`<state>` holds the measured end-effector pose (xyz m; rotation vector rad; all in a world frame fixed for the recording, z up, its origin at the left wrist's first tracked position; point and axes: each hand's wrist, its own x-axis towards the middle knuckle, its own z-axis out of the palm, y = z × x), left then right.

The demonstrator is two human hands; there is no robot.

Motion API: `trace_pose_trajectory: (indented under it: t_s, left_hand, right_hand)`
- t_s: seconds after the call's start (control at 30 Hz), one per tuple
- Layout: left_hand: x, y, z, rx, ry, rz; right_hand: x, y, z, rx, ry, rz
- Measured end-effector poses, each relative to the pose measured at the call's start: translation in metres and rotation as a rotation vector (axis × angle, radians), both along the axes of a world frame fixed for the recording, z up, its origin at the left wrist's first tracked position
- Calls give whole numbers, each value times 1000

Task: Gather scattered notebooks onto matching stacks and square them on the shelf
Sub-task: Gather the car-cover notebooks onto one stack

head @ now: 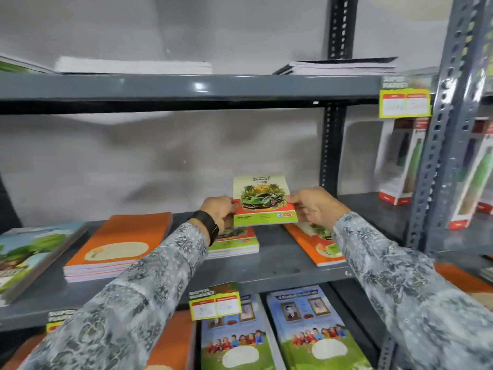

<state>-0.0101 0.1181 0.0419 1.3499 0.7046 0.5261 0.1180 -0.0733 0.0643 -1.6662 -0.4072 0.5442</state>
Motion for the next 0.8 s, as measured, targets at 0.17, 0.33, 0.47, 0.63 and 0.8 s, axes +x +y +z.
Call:
trace_pose_trajectory:
  t_s: [0.17, 0.33, 0.47, 0.63, 0.8]
  left_hand:
    - [-42, 46, -3, 111, 54, 210]
    - [-59, 56, -23, 272, 243, 240]
    - [-59, 60, -45, 460, 454, 206]
    - [-69, 49, -35, 529, 497, 165]
    - [-68, 25, -20, 689, 409, 256]
  right_hand:
    - [-32, 56, -12, 0, -41, 7]
    - [-36, 82, -36, -70, -41, -31]
    - [-27, 97, -59, -195, -158, -107]
    - [-46, 90, -59, -233, -176, -92]
    - [-36, 64, -45, -229, -374, -118]
